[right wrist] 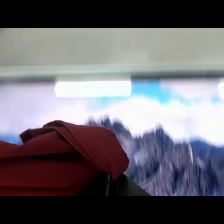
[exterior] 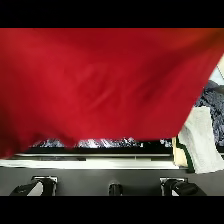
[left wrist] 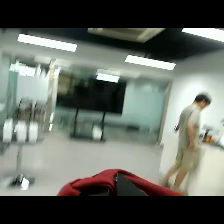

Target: Fold the shirts.

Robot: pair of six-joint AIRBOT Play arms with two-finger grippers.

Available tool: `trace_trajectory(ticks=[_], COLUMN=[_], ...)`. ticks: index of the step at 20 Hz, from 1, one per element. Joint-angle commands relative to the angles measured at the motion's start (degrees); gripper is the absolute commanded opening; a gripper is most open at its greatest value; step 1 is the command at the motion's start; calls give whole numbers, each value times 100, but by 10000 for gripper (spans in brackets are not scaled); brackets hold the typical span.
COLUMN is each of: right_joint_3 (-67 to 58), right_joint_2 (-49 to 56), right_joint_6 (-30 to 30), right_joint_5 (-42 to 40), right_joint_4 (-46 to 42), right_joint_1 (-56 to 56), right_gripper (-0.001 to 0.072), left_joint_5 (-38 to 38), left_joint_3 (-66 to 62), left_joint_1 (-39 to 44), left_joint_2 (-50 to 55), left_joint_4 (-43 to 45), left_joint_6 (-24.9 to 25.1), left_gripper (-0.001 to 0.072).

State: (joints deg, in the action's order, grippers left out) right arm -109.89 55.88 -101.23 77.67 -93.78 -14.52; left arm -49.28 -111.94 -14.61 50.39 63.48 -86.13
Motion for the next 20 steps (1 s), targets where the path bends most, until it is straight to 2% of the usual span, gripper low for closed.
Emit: trace_trajectory(ticks=[1,4,6,8,11,13,16,17,18,19,20], right_joint_3=[254,1073,1244,1244,1244,1244,1244,1241,1241,1241,1241], right_joint_2=[1099,2299,3156,3906,4476,4658,4717,4673,4564,4406,4181], right_joint_6=[13,-76,-479,-997,-2205,-2260,-2262,-2262,-2214,-2087,-1707], right_joint_5=[1165,48,-732,-1429,-1799,-2070,-2404,-2435,-2415,-2332,-2157], right_joint_4=[-7,122,116,186,501,929,1054,1062,1071,1095,1174], right_joint_1=[2,2,4,4,2,2,2,13,87,223,450], right_gripper=[43,44,45,44,45,46,47,152,407,520,520], left_joint_5=[-146,-50,125,92,-140,-321,-656,-769,-929,-1167,-1550], left_joint_3=[1434,2612,3101,3226,3228,3228,3226,3226,3206,3132,3001], left_joint_1=[15,17,17,17,48,153,400,468,496,448,323], left_joint_2=[367,1143,1829,2531,3246,3519,3748,3762,3742,3720,3705], left_joint_4=[297,293,295,256,4,-133,-155,-155,-153,-151,-140], left_joint_6=[199,264,260,258,260,258,256,256,256,256,260], left_gripper=[24,25,25,25,25,26,26,37,179,403,546])
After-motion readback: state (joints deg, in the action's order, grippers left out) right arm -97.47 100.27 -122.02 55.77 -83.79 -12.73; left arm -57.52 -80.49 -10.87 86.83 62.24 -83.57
